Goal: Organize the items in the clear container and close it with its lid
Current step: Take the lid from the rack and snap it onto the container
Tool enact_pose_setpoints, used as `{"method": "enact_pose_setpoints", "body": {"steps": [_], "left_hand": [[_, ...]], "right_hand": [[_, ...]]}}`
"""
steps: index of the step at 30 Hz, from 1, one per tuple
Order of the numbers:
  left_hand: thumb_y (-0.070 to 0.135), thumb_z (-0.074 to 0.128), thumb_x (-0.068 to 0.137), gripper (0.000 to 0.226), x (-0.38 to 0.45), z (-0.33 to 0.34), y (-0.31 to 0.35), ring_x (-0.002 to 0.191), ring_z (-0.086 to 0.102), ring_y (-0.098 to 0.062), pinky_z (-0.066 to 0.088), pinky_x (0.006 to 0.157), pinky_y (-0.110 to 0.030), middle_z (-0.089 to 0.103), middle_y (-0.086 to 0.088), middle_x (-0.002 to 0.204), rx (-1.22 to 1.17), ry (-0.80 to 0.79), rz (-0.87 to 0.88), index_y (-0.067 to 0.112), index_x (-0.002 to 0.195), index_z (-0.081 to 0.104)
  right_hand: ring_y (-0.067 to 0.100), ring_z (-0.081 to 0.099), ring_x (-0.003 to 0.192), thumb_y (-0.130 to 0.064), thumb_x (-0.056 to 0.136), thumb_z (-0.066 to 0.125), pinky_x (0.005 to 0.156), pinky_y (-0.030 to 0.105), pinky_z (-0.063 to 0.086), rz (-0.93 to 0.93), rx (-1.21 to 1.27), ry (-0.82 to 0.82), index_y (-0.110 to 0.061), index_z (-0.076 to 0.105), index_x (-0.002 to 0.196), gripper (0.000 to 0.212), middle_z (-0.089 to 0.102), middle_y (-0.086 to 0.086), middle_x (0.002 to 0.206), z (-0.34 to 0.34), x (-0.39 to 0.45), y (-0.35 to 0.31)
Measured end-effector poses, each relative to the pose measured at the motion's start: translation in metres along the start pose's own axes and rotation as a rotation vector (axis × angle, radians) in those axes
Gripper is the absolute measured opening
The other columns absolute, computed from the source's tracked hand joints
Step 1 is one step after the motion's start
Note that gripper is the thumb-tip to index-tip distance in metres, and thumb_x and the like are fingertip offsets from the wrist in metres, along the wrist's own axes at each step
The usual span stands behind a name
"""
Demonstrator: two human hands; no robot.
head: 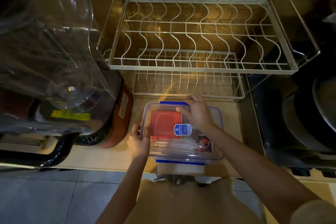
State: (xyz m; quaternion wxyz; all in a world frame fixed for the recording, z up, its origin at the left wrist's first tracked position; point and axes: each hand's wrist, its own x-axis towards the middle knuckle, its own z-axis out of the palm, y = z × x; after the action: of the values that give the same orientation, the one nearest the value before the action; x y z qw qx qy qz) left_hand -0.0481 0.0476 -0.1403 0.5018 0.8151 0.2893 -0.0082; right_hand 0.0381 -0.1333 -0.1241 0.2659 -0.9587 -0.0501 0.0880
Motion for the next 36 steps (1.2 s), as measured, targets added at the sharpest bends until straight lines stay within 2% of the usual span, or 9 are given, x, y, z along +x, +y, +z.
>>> {"method": "enact_pose_setpoints", "body": {"steps": [5,8,10,14,18,21,24,29,36], "left_hand": [[0.041,0.054,0.088,0.052,0.004,-0.001,-0.004,0.102,0.064,-0.028,0.053,0.082,-0.036,0.066,-0.016,0.116,0.022,-0.012,-0.005,0.008,0.128,0.049],[0.038,0.056,0.088,0.05,0.005,0.0,-0.004,0.106,0.063,-0.03,0.049,0.085,-0.034,0.066,-0.016,0.117,0.007,-0.001,-0.014,0.008,0.127,0.052],[0.037,0.056,0.088,0.048,0.004,0.0,-0.003,0.107,0.062,-0.03,0.046,0.084,-0.032,0.066,-0.016,0.117,0.002,0.01,-0.02,0.009,0.126,0.053],[0.038,0.057,0.088,0.046,0.002,0.0,-0.003,0.104,0.063,-0.031,0.049,0.085,-0.037,0.067,-0.018,0.113,-0.005,0.008,-0.017,0.007,0.123,0.056],[0.039,0.056,0.088,0.051,0.005,0.0,-0.004,0.117,0.059,-0.026,0.047,0.095,-0.031,0.061,-0.013,0.128,0.003,-0.009,-0.01,0.012,0.132,0.05],[0.036,0.056,0.088,0.05,0.007,0.0,-0.006,0.12,0.056,-0.025,0.04,0.09,-0.023,0.058,-0.012,0.132,0.006,-0.012,0.006,0.013,0.132,0.049],[0.04,0.056,0.087,0.053,0.008,0.001,-0.009,0.122,0.055,-0.027,0.043,0.098,-0.031,0.057,-0.013,0.133,0.006,-0.016,0.01,0.013,0.133,0.048],[0.04,0.056,0.087,0.053,0.009,0.002,-0.008,0.12,0.056,-0.027,0.044,0.096,-0.032,0.058,-0.013,0.131,-0.006,-0.016,0.015,0.014,0.132,0.049],[0.042,0.058,0.085,0.053,0.008,-0.001,-0.01,0.115,0.059,-0.027,0.05,0.096,-0.043,0.061,-0.014,0.127,-0.019,-0.014,0.026,0.017,0.131,0.051]], "right_hand": [[0.024,0.041,0.129,-0.031,0.092,0.05,0.111,0.039,0.033,-0.165,-0.058,0.024,-0.01,0.053,0.131,0.044,0.052,0.008,0.134,-0.002,-0.044,-0.014],[0.02,0.052,0.111,-0.043,0.083,0.049,0.094,0.036,0.046,-0.333,-0.113,0.135,-0.009,0.066,0.108,0.045,0.065,0.009,0.114,0.008,-0.091,-0.009],[0.02,0.045,0.114,-0.054,0.073,0.058,0.096,0.039,0.047,-0.384,-0.21,0.129,-0.011,0.062,0.113,0.059,0.066,0.01,0.116,0.023,-0.117,0.001],[0.03,0.026,0.133,-0.058,0.053,0.076,0.113,0.049,0.014,-0.367,-0.583,-0.047,-0.013,0.037,0.137,0.103,0.052,0.014,0.14,0.051,-0.136,0.018],[0.029,0.031,0.13,-0.04,0.064,0.08,0.108,0.05,0.019,-0.34,-0.672,0.071,-0.013,0.035,0.135,0.088,0.058,0.01,0.135,0.061,-0.131,0.018],[0.031,0.03,0.132,-0.036,0.067,0.077,0.112,0.05,0.009,-0.394,-0.628,0.098,-0.012,0.036,0.135,0.084,0.056,0.013,0.137,0.062,-0.133,0.023],[0.03,0.024,0.136,-0.041,0.068,0.073,0.113,0.048,0.01,-0.464,-0.475,0.025,-0.012,0.036,0.135,0.082,0.049,0.016,0.142,0.053,-0.137,0.029],[0.025,0.024,0.137,-0.05,0.092,0.039,0.113,0.039,0.009,-0.483,-0.281,-0.05,-0.019,0.044,0.133,0.052,0.048,0.015,0.143,0.04,-0.132,0.036],[0.037,0.048,0.127,-0.049,0.097,0.02,0.115,0.046,0.019,-0.437,-0.173,-0.019,-0.01,0.066,0.116,0.063,0.063,0.015,0.127,0.041,-0.134,0.03]]}}
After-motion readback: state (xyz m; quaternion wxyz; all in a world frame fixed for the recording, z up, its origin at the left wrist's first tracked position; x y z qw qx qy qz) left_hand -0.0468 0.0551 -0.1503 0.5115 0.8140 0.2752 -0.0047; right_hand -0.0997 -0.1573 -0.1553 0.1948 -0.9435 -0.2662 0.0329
